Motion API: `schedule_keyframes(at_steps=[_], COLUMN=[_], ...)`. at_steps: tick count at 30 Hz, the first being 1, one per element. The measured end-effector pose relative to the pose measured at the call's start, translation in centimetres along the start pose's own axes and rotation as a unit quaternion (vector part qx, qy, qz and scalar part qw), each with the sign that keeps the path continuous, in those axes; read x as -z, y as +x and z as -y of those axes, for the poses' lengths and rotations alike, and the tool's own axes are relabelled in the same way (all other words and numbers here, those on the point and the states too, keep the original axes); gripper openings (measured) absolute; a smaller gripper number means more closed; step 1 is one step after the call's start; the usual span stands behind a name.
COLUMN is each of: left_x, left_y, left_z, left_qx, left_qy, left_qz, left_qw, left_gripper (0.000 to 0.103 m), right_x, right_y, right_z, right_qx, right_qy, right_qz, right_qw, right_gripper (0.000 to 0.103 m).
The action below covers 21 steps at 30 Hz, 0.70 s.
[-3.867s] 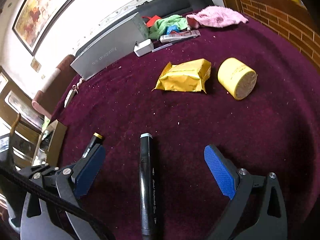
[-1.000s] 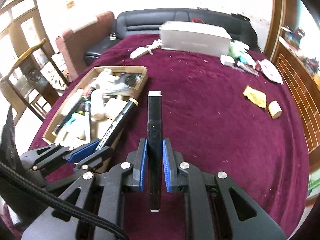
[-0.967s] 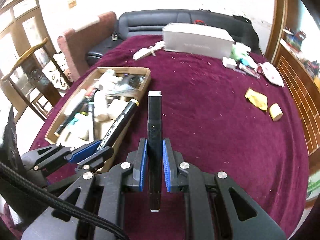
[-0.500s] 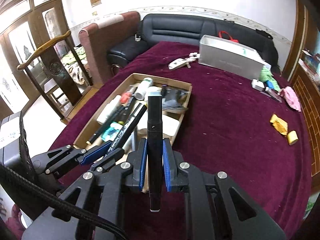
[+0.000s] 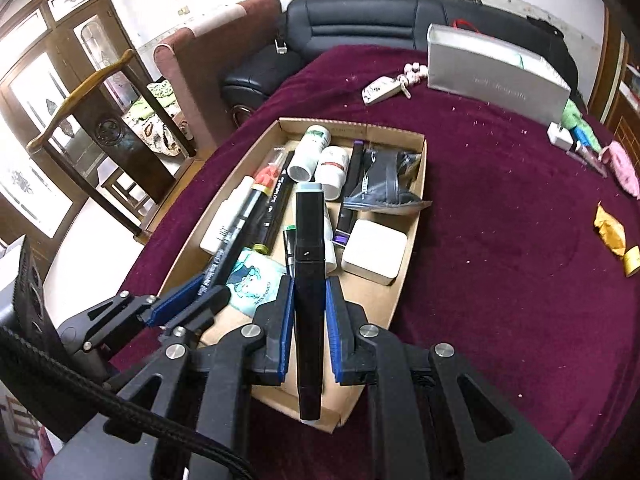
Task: Organize objects
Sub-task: 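Lower both markers into the tray and open both grippers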
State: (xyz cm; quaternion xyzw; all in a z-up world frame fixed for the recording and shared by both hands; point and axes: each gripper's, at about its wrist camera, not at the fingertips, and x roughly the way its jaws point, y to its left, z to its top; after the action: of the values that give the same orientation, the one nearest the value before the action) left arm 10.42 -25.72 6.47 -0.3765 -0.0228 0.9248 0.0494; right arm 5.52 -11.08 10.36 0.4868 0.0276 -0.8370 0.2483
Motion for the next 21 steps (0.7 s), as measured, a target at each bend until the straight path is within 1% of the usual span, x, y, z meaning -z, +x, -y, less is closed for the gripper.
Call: schedule_keyframes(at_steps=[12, 18, 21], left_x=[0.6, 0.9, 0.9], left_y=[2.6, 3.6, 3.6], left_z=[0.2, -0.1, -0.3], left_qx=[0.011, 0.011, 0.011], left_qy=[0.000, -0.006, -0.007], left_qz=[-0.033, -0.044, -0.044], left_qw=[0.9994, 0.9989, 0.9990], left_gripper=[0.011, 0.011, 0.011], right_x=[-0.1, 0.2, 0.4], right_y=[4.0, 5.0, 5.8], right_z=[1.2, 1.2, 1.3], right_qx=[-0.006, 0.002, 0.007], right_qy=[0.017, 0.016, 0.014], right_qz=[-0.040, -0.050, -0.056], right_qw=[0.999, 0.999, 0.998], right_gripper=[0.013, 0.013, 0.013])
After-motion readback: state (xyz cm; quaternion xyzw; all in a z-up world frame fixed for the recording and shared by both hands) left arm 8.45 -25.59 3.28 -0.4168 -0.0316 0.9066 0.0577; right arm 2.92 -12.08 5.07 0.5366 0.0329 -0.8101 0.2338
